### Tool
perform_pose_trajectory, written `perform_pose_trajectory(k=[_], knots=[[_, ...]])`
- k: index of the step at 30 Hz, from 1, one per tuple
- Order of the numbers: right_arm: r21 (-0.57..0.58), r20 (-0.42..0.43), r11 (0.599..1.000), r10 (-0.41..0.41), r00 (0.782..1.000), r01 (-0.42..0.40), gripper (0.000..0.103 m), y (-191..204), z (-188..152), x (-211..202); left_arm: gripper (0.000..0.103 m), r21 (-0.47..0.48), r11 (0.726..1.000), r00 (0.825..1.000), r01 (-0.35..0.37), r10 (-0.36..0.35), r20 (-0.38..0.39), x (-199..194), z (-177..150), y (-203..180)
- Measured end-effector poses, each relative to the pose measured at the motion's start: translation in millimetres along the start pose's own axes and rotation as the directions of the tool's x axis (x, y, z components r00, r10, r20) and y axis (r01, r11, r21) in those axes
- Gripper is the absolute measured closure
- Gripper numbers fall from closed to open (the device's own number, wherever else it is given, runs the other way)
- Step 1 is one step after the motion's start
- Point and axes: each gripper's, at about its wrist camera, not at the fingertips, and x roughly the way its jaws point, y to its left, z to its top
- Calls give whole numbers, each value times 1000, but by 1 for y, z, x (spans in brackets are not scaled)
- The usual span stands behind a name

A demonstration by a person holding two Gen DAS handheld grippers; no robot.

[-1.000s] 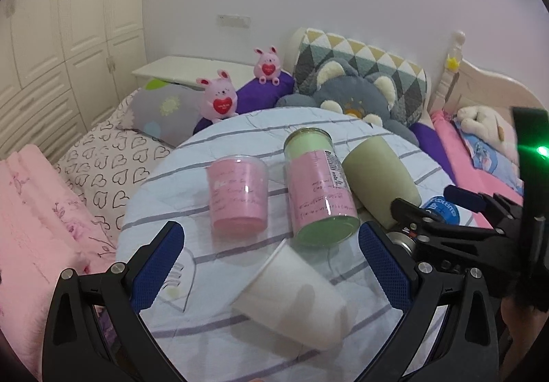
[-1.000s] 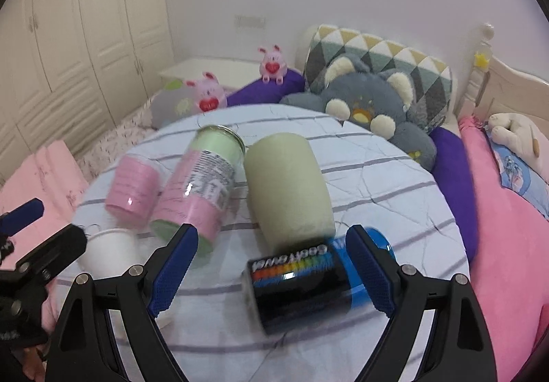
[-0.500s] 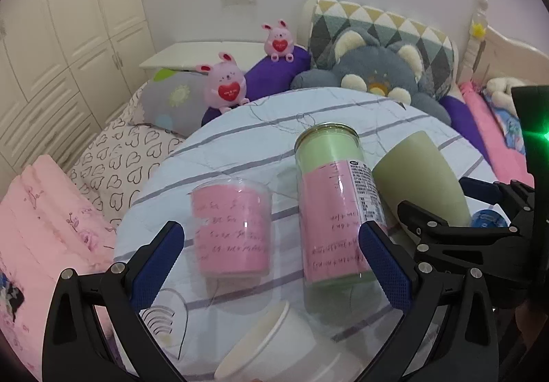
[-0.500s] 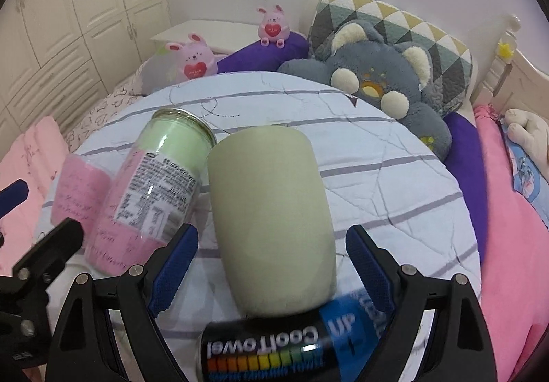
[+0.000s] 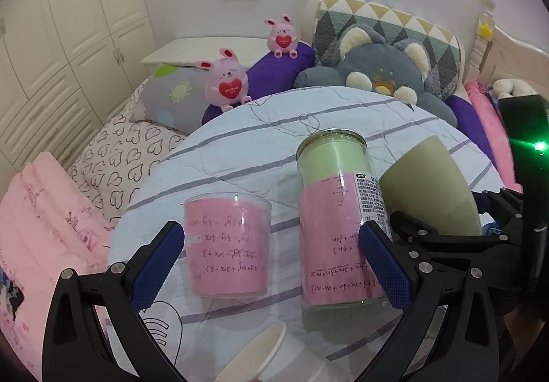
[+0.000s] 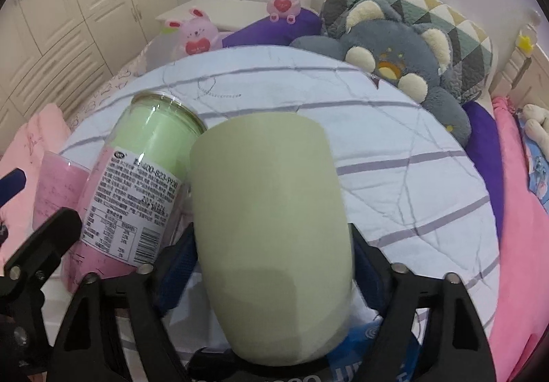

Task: Flip cup upright
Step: 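Lift the sage-green cup with the right gripper and pull it back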

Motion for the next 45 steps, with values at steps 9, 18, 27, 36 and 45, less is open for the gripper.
perform_pose_trajectory(k=[9, 18, 27, 36, 45], knots=[[-7, 61, 1000, 3, 998, -3, 22, 9, -1, -32, 0, -39, 998, 998, 43, -41, 50, -31, -3, 11], [-23, 186, 998, -51, 981, 56, 22, 31, -12, -102, 0, -101, 988, 986, 117, -102, 134, -87, -20, 31], [35, 195, 997, -74, 978, 69, 22, 37, -75, -144, 0, -104, 979, 979, 178, -165, 122, -123, -59, 32], [96, 101, 994, 39, 994, -49, 22, 41, -146, -119, 0, -57, 986, 987, 155, -153, 48, -132, -112, 13], [154, 68, 983, 89, 994, -99, 22, 37, -181, -93, 0, -32, 991, 991, 128, -129, -24, -127, -134, -3]])
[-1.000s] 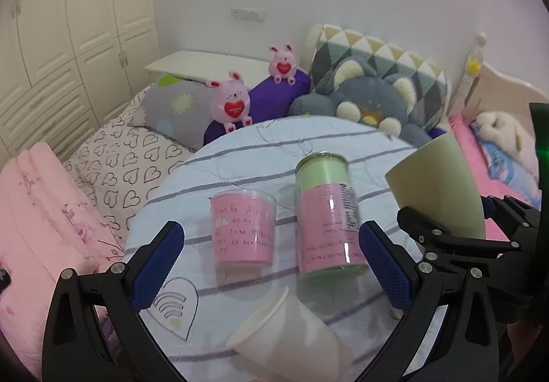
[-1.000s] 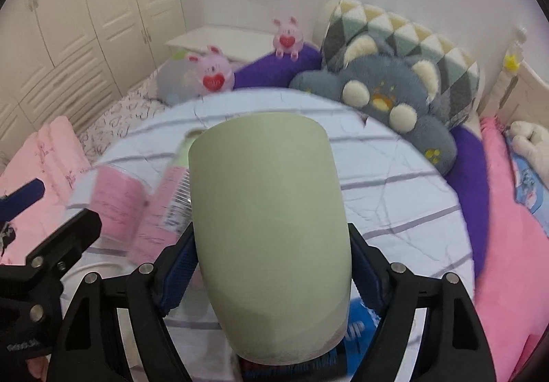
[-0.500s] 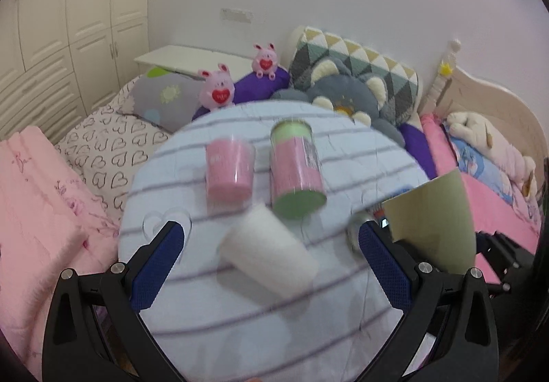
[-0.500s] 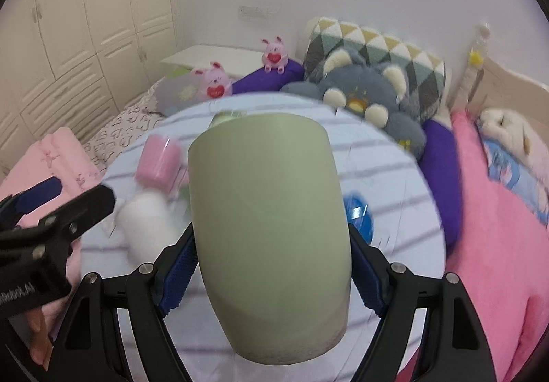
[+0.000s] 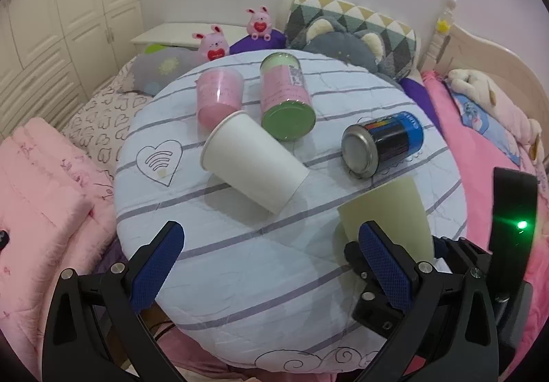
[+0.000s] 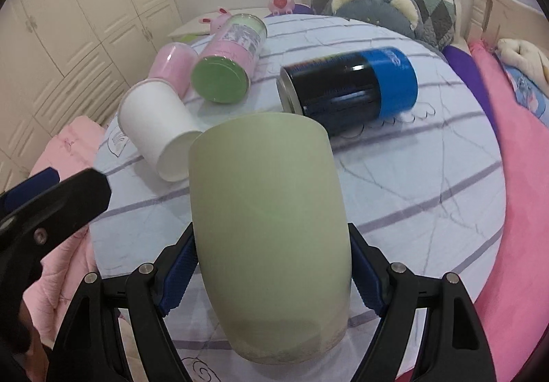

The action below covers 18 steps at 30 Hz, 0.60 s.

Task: Flip cup upright
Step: 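Lift the sage-green cup with the right gripper and pull it back, then bring the left gripper to the cup's rim and grasp it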

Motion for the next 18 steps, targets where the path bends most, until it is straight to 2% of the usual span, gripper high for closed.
perform_pose_trajectory(k=[6, 18], knots=[[27, 19, 997, 76, 997, -77, 19, -7, -2, -5, 0, -14, 1000, 1000, 0, -1, -22, 5, -3, -3], [25, 138, 1000, 6, 990, -9, 19, -23, -15, -56, 0, -34, 999, 999, 36, -38, -32, 3, -3, -7]])
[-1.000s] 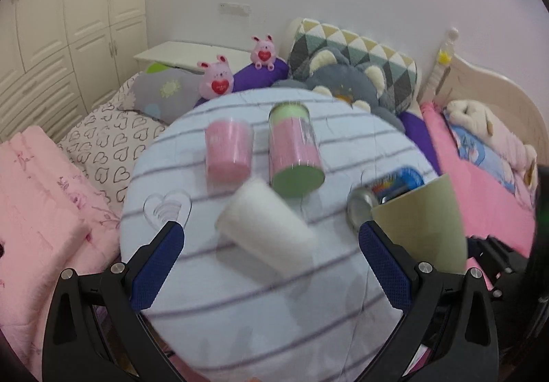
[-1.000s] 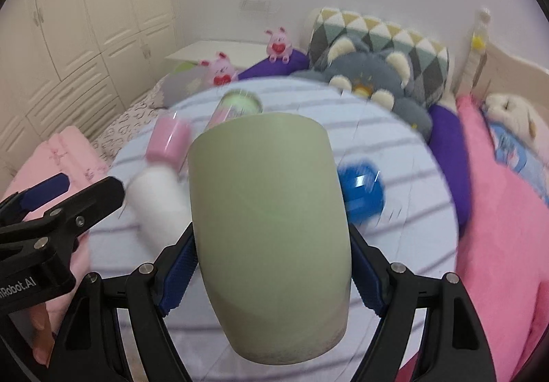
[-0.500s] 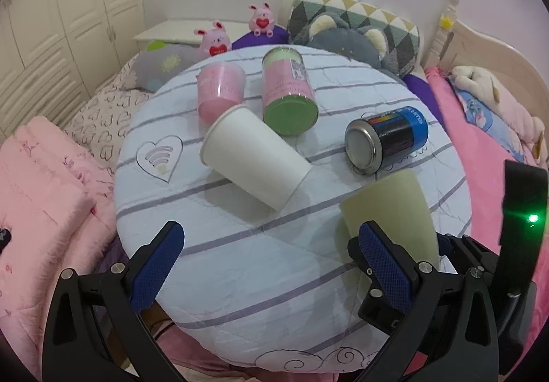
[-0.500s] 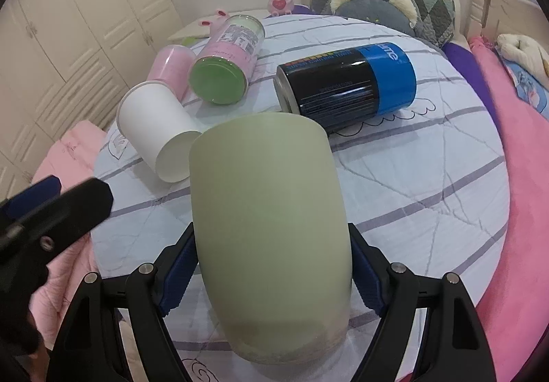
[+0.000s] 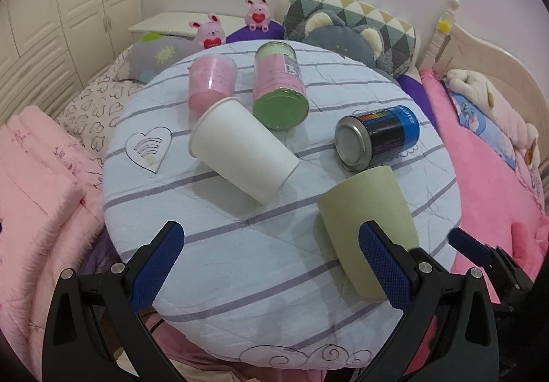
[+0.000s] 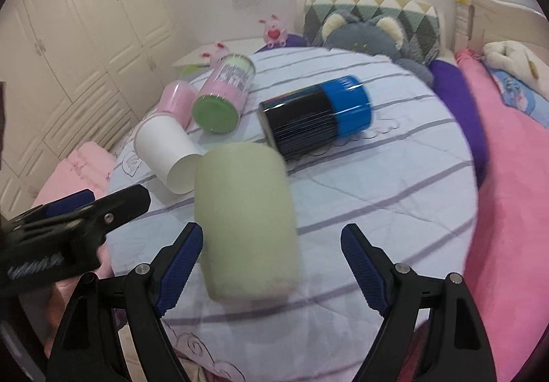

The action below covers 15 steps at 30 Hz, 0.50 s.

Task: Flip cup upright
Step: 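Bring the left gripper to the cup's rim and grasp it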

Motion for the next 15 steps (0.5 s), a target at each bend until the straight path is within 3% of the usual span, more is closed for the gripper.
perform_pose_trajectory(k=[7, 15], knots=[[48, 43, 994, -105, 994, 103, 19, -29, -6, -16, 0, 35, 999, 1000, -4, 4, -6, 3, -4, -18], [67, 34, 992, -111, 993, 108, 19, -48, -11, -11, 0, 65, 998, 1000, 6, -5, -14, 8, -6, -45]])
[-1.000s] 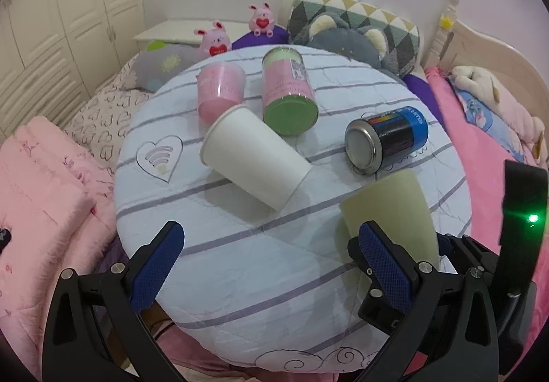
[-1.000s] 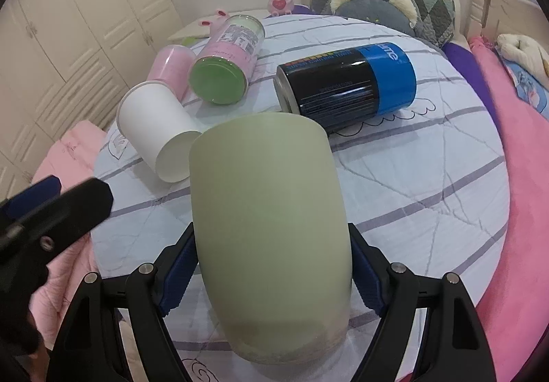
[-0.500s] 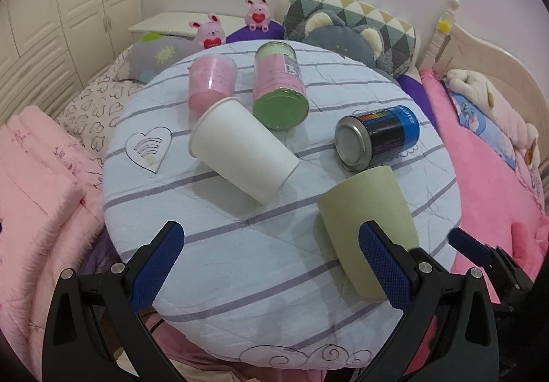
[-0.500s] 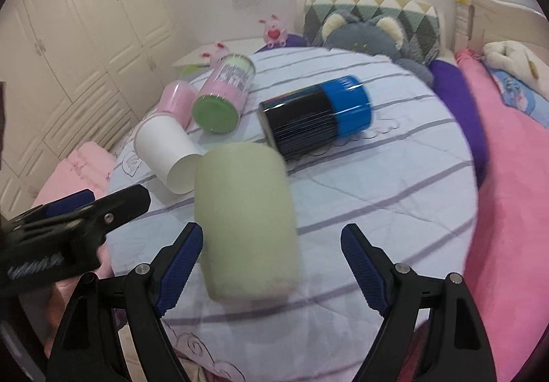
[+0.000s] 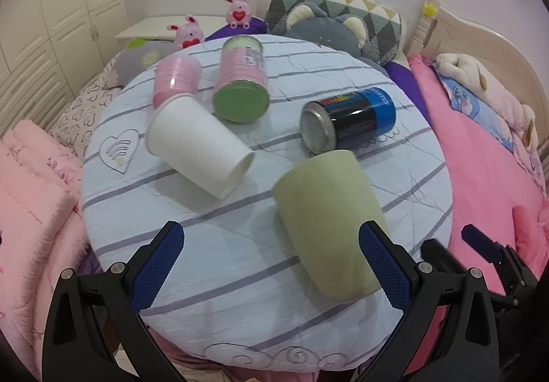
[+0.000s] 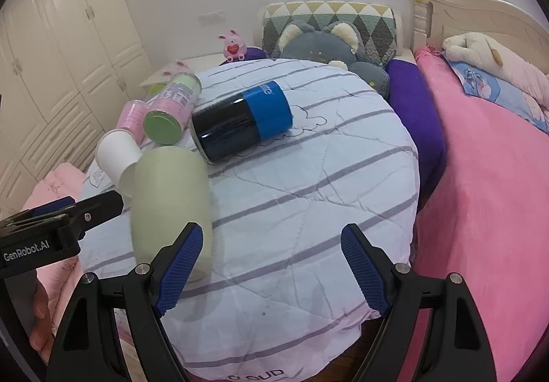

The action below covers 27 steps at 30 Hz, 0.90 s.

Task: Flip cup upright
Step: 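Bring the left gripper to the cup's rim and grasp it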

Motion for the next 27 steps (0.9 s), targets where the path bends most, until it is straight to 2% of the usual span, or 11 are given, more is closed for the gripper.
perform_pose_trajectory(k=[9, 14, 22, 25, 27], knots=[[-2, -2, 999, 38, 999, -38, 19, -18, -2, 1, 0, -14, 999, 998, 30, -31, -63, 27, 9, -30], [-33, -19, 998, 51, 999, -52, 19, -19, 1, 9, 0, -53, 998, 994, 27, -32, -107, 48, 19, -34], [-68, -50, 994, 78, 996, -82, 19, -18, 7, 28, 1, -146, 988, 981, 54, -79, -177, 74, 25, -30], [-79, -64, 994, 76, 995, -81, 19, -18, 11, 37, 13, -163, 985, 977, 59, -90, -193, 80, 24, -30], [-89, -74, 993, 74, 995, -80, 19, -17, 14, 41, 17, -157, 986, 978, 49, -79, -195, 82, 24, -31]])
